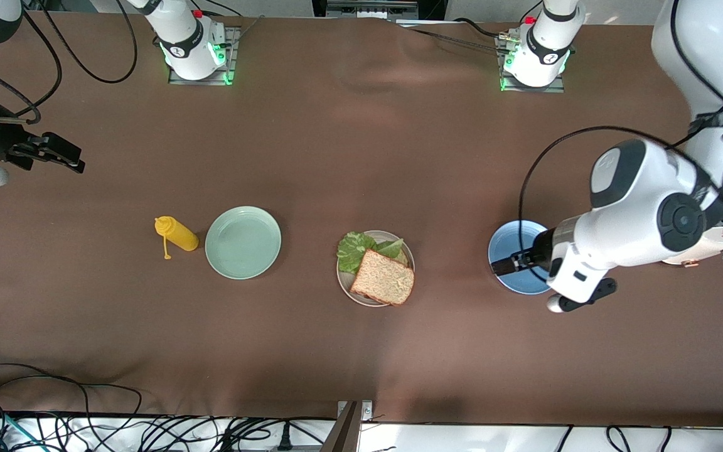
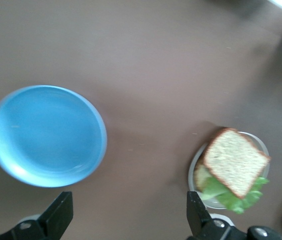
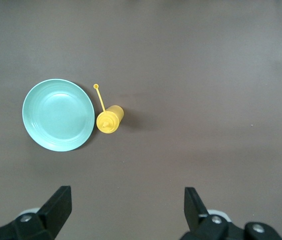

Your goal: Make sandwich on beige plate with both arms

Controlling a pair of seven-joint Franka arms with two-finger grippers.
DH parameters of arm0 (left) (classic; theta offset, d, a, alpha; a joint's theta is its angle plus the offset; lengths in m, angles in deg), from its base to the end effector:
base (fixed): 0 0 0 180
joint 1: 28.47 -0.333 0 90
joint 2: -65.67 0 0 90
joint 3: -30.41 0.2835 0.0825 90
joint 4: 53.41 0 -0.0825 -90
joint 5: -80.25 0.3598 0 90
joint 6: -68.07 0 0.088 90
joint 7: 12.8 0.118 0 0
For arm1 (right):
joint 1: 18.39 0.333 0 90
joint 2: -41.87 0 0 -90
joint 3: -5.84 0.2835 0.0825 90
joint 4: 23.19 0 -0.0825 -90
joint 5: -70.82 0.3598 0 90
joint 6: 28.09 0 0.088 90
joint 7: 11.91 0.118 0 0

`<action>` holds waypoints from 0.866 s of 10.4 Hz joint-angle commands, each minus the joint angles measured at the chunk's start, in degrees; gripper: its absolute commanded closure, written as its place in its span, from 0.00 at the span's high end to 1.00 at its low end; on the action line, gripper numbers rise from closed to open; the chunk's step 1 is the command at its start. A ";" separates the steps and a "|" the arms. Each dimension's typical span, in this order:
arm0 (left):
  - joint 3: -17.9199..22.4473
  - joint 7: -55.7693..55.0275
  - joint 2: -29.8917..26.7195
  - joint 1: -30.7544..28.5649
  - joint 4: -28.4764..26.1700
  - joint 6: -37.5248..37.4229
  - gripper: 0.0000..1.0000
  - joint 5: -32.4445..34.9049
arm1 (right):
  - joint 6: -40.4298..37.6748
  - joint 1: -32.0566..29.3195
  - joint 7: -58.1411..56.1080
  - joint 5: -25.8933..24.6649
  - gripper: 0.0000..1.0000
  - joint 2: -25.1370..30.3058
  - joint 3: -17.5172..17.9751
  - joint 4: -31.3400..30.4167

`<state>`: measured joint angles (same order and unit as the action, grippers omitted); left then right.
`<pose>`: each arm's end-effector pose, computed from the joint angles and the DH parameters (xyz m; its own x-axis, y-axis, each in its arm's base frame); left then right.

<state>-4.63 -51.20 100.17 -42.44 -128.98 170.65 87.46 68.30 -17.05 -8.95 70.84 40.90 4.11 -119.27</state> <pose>0.6469 -0.1497 0.3979 0.9308 0.3316 -0.1539 0.3531 -0.9245 0.1434 0.5411 -0.0035 0.5338 0.9982 -0.0585 -0.0115 -0.0585 -0.9983 0.0008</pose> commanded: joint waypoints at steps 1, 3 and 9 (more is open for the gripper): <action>0.41 -0.53 -5.83 -1.94 -2.83 -5.26 1.00 2.37 | -0.77 -0.11 0.37 -0.10 1.00 -0.53 -0.37 1.78; 0.59 2.17 -8.21 -3.35 -2.56 -9.40 1.00 2.46 | -0.77 -0.11 0.02 -0.01 1.00 -0.53 -0.99 1.78; 7.84 15.88 -15.85 -2.15 -4.75 -16.27 1.00 3.07 | -0.51 -0.02 0.02 0.34 1.00 -0.62 -1.17 1.78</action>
<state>-1.34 -39.33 88.95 -47.44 -130.07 154.74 88.77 68.32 -17.09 -8.95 70.86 40.89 2.93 -118.91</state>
